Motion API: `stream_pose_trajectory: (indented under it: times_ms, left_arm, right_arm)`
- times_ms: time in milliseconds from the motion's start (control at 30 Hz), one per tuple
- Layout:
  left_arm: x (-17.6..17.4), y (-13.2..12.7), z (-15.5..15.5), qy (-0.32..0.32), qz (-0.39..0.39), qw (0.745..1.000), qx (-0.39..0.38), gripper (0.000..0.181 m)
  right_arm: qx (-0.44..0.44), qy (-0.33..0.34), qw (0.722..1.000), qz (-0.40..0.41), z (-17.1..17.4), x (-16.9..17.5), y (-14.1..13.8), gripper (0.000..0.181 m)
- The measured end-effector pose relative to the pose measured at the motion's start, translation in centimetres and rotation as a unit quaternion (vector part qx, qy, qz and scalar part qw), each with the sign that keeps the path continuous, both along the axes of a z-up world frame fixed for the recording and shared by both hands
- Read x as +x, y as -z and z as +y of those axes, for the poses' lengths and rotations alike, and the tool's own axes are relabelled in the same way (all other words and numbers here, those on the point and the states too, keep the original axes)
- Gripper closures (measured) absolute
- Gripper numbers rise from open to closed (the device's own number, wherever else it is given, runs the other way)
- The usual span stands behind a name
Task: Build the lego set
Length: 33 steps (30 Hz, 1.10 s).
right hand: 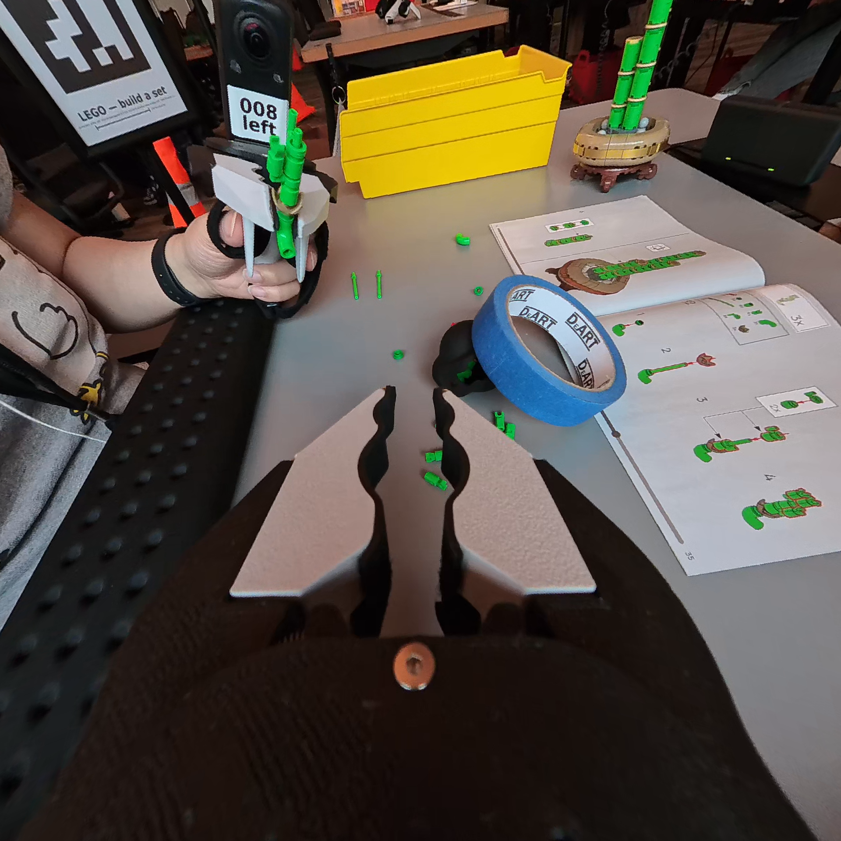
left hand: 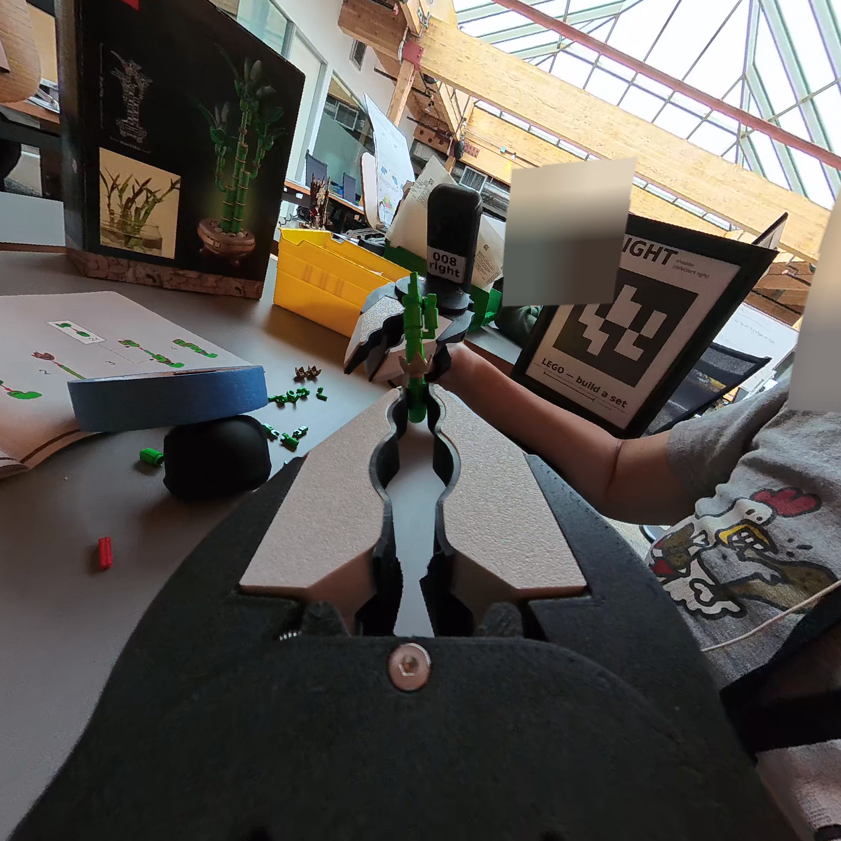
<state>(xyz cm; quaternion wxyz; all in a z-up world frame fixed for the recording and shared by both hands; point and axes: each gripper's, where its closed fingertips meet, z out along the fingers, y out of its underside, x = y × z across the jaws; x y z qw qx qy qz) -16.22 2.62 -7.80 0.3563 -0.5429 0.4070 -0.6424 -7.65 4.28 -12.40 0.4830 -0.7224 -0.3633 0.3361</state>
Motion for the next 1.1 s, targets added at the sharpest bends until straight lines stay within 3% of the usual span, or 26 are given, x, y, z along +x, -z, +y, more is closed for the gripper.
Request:
stream_pose_trajectory:
  times_ms: [1100]
  left_arm:
    - [0.28,0.27,-0.09,-0.001,0.005,1.0,0.002,0.177]
  right_arm:
    - [0.003,-0.001,1.0,-0.014,0.02,-0.19,0.49,0.167]
